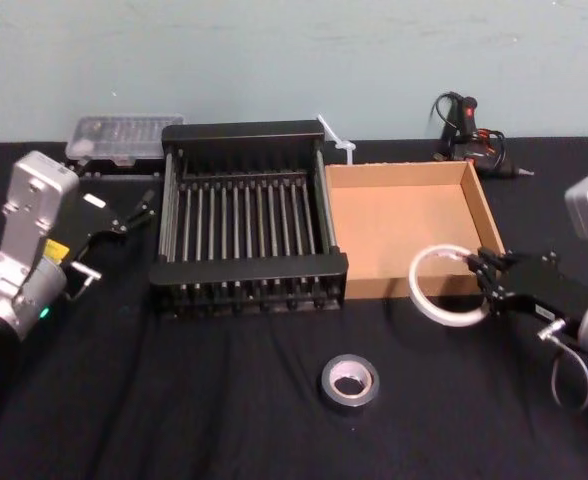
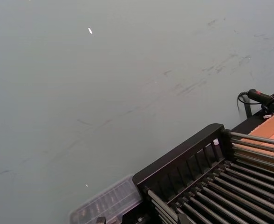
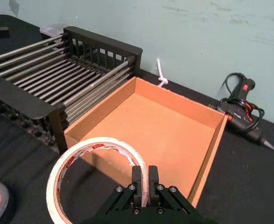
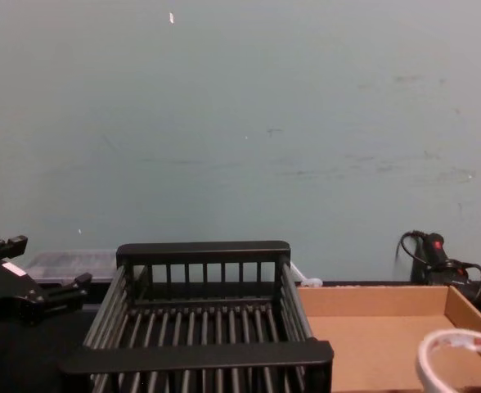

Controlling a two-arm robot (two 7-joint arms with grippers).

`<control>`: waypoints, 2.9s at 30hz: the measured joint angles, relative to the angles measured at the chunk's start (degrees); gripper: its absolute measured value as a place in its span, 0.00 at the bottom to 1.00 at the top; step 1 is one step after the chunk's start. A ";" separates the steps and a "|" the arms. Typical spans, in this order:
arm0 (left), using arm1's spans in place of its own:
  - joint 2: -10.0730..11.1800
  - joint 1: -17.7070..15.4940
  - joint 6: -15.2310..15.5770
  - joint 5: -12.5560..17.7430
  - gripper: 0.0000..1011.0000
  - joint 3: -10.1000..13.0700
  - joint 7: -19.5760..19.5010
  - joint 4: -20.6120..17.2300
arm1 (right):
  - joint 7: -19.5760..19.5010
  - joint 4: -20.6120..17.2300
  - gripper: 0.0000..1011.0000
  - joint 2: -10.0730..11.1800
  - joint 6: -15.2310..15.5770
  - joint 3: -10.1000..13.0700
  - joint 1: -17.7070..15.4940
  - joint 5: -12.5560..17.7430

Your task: Pick up the white tape and place it into the black box , Pick up the silver tape and place it into the brown box.

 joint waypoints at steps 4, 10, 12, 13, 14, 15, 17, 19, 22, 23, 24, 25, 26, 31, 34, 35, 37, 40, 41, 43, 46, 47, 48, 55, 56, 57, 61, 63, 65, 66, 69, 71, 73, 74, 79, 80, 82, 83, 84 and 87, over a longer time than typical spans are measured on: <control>0.00 0.00 0.00 0.00 0.99 0.00 0.00 0.00 | 0.13 1.24 0.09 -0.59 0.33 -1.10 2.33 -0.60; 0.00 0.00 0.00 0.00 0.99 0.00 0.00 0.00 | 0.62 3.50 0.09 -1.84 0.43 -2.76 6.41 -1.45; 0.00 0.00 0.00 0.00 0.99 0.00 0.00 0.00 | 0.94 4.26 0.09 -2.25 0.38 -3.41 7.81 -1.77; 0.00 0.00 0.00 0.00 0.99 0.00 0.00 0.00 | 1.34 5.03 0.09 -2.70 0.21 -4.15 9.24 -2.08; 0.00 0.00 0.00 0.00 0.99 0.00 0.00 0.00 | 1.61 5.52 0.09 -3.01 0.02 -4.68 10.15 -2.26; 0.00 0.00 0.00 0.00 0.99 0.00 0.00 0.00 | 1.61 5.52 0.09 -3.01 0.02 -4.68 10.15 -2.26; 0.00 0.00 0.00 0.00 0.99 0.00 0.00 0.00 | 2.03 6.15 0.09 -3.44 -0.24 -5.38 11.40 -2.49; 0.00 0.00 0.00 0.00 0.99 0.00 0.00 0.00 | 2.44 6.77 0.09 -3.90 -0.53 -6.12 12.61 -2.72; 0.00 0.00 0.00 0.00 0.99 0.00 0.00 0.00 | 3.00 7.44 0.09 -4.46 -0.74 -7.19 13.97 -2.92; 0.00 0.00 0.00 0.00 0.99 0.00 0.00 0.00 | 3.15 7.61 0.09 -4.58 -0.78 -7.43 14.25 -2.95; 0.00 0.00 0.00 0.00 0.99 0.00 0.00 0.00 | 3.31 7.86 0.09 -4.74 -0.83 -7.71 14.61 -2.99; 0.00 0.00 0.00 0.00 0.99 0.00 0.00 0.00 | 3.60 8.30 0.09 -5.02 -0.93 -8.22 15.25 -3.07; 0.00 0.00 0.00 0.00 0.99 0.00 0.00 0.00 | 3.73 8.55 0.09 -5.18 -0.97 -8.50 15.59 -3.12; 0.00 0.00 0.00 0.00 0.99 0.00 0.00 0.00 | 4.64 10.16 0.09 -6.27 -1.44 -10.48 18.00 -3.57; 0.00 0.00 0.00 0.00 0.99 0.00 0.00 0.00 | 5.14 11.17 0.09 -6.92 -1.78 -11.62 19.37 -3.90; 0.00 0.00 0.00 0.00 0.99 0.00 0.00 0.00 | 5.27 11.37 0.09 -7.04 -1.84 -11.87 19.66 -3.97; 0.00 0.00 0.00 0.00 0.99 0.00 0.00 0.00 | 5.52 11.89 0.09 -7.37 -1.98 -12.41 20.37 -4.13; 0.00 0.00 0.00 0.00 0.99 0.00 0.00 0.00 | 6.24 13.28 0.09 -8.08 -2.35 -13.63 22.03 -4.44; 0.00 0.00 0.00 0.00 0.99 0.00 0.00 0.00 | 6.39 13.56 0.09 -8.25 -2.43 -13.91 22.39 -4.50; 0.00 0.00 0.00 0.00 0.99 0.00 0.00 0.00 | 6.64 14.10 0.09 -8.58 -2.62 -14.41 23.10 -4.65; 0.00 0.00 0.00 0.00 0.99 0.00 0.00 0.00 | 7.06 15.25 0.09 -9.15 -3.02 -15.11 24.31 -4.80; 0.00 0.00 0.00 0.00 0.99 0.00 0.00 0.00 | 7.15 15.54 0.09 -9.33 -3.11 -15.30 24.66 -4.84; 0.00 0.00 0.00 0.00 0.99 0.00 0.00 0.00 | 7.32 16.19 0.09 -9.68 -3.31 -15.68 25.35 -4.92; 0.00 0.00 0.00 0.00 0.99 0.00 0.00 0.00 | 7.86 19.46 0.09 -11.39 -4.16 -17.10 28.39 -5.36; 0.00 0.00 0.00 0.00 0.99 0.00 0.00 0.00 | 7.95 20.31 0.09 -11.81 -4.29 -17.40 29.05 -5.50; 0.00 0.00 0.00 0.00 0.99 0.00 0.00 0.00 | 7.97 20.67 0.09 -11.99 -4.36 -17.53 29.33 -5.57; 0.00 0.00 0.00 0.00 0.99 0.00 0.00 0.00 | 8.13 23.34 0.09 -13.20 -4.59 -18.29 31.12 -5.96; 0.00 0.00 0.00 0.00 0.99 0.00 0.00 0.00 | 8.22 24.88 0.09 -13.82 -4.72 -18.64 32.00 -6.12; 0.00 0.00 0.00 0.00 0.99 0.00 0.00 0.00 | 8.28 25.83 0.09 -14.26 -4.86 -18.83 32.60 -6.20; 0.00 0.00 0.00 0.00 0.99 0.00 0.00 0.00 | 8.35 26.68 0.09 -14.58 -4.99 -19.01 33.01 -6.30; 0.00 0.00 0.00 0.00 0.99 0.00 0.00 0.00 | 8.47 27.78 0.09 -15.11 -5.15 -19.25 33.68 -6.43; 0.00 0.00 0.00 0.00 0.99 0.00 0.00 0.00 | 8.50 28.57 0.09 -15.44 -5.27 -19.41 34.07 -6.54; 0.00 0.00 0.00 0.00 0.99 0.00 0.00 0.00 | 8.50 29.09 0.09 -15.67 -5.42 -19.49 34.28 -6.65; 0.00 0.00 0.00 0.00 0.99 0.00 0.00 0.00 | 8.49 29.20 0.09 -15.73 -5.46 -19.50 34.34 -6.66; 0.00 0.00 0.00 0.00 0.99 0.00 0.00 0.00 | 8.47 29.22 0.09 -15.74 -5.49 -19.50 34.37 -6.68; 0.00 0.00 0.00 0.00 0.99 0.00 0.00 0.00 | 8.47 29.18 0.09 -15.73 -5.48 -19.50 34.38 -6.68; 0.00 0.00 0.00 0.00 0.99 0.00 0.00 0.00 | 8.47 29.14 0.09 -15.72 -5.48 -19.50 34.35 -6.67; 0.00 0.00 0.00 0.00 0.99 0.00 0.00 0.00 | 8.46 29.10 0.09 -15.70 -5.47 -19.50 34.33 -6.67; 0.00 0.00 0.00 0.00 0.99 0.00 0.00 0.00 | 8.45 29.08 0.09 -15.69 -5.46 -19.49 34.31 -6.67; 0.00 0.00 0.00 0.00 0.99 0.00 0.00 0.00 | 8.44 29.00 0.09 -15.65 -5.43 -19.48 34.26 -6.66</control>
